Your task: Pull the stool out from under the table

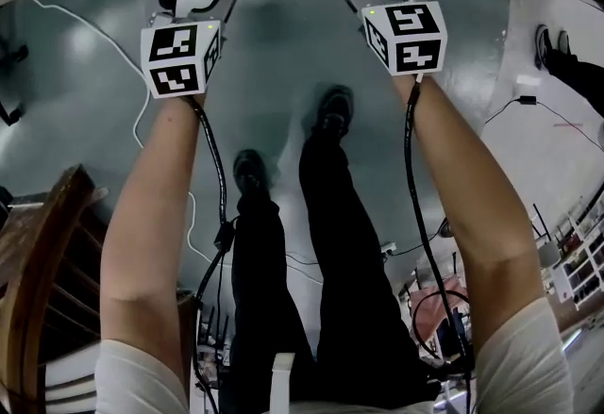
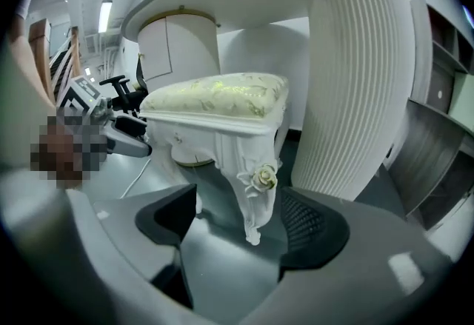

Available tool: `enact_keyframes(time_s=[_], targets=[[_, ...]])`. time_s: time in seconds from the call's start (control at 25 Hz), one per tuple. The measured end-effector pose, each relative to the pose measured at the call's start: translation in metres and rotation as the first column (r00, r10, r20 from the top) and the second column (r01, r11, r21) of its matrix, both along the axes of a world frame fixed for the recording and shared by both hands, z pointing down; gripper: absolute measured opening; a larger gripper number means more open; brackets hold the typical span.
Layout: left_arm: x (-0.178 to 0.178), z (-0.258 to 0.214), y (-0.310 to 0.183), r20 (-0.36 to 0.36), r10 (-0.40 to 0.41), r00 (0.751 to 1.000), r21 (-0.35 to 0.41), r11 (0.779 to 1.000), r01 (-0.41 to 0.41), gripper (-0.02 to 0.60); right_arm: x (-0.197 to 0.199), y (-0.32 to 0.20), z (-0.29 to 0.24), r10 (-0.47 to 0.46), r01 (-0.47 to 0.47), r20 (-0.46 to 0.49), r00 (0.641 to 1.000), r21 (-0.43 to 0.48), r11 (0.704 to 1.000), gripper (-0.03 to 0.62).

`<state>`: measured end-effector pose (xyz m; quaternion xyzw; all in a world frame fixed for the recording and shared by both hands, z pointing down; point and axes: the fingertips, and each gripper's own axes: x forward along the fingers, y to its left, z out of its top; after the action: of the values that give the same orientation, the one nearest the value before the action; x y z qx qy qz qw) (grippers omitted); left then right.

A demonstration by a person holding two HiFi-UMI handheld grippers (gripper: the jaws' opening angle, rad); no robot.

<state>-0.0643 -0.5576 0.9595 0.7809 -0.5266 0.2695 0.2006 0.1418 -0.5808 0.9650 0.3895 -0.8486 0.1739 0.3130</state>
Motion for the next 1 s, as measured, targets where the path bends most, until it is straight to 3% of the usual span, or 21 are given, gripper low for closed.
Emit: enact_keyframes(time_s=[0.16, 0.32, 0.6, 1.0], targets=[[0.003, 0.012, -0.013, 0.025, 0.018, 1.000, -0.003, 1.000, -0.018, 0.387, 0.000, -0.023, 0.016, 0.024, -0.024, -0.003, 1.000, -0.001, 1.000, 0.356], [0.006, 0.019, -0.026, -0.007, -0.028, 1.000, -0.010, 1.000, 0.028, 0.375, -0.008, -0.033, 0.025, 0.041, -0.041, 0.005, 0.999, -0.016, 0.999, 0.326], [0.008, 0.022, -0.032, -0.013, -0.142, 0.990, 0.008, 0.990, 0.142, 0.356, -0.006, -0.036, 0.029, 0.168, -0.168, 0.006, 0.986, -0.011, 0.986, 0.289], [0.005, 0.026, 0.009, -0.006, -0.089, 0.996, -0.003, 0.996, 0.089, 0.359, -0.006, 0.017, 0.035, 0.175, -0.176, -0.037, 0.984, -0.018, 0.984, 0.268]])
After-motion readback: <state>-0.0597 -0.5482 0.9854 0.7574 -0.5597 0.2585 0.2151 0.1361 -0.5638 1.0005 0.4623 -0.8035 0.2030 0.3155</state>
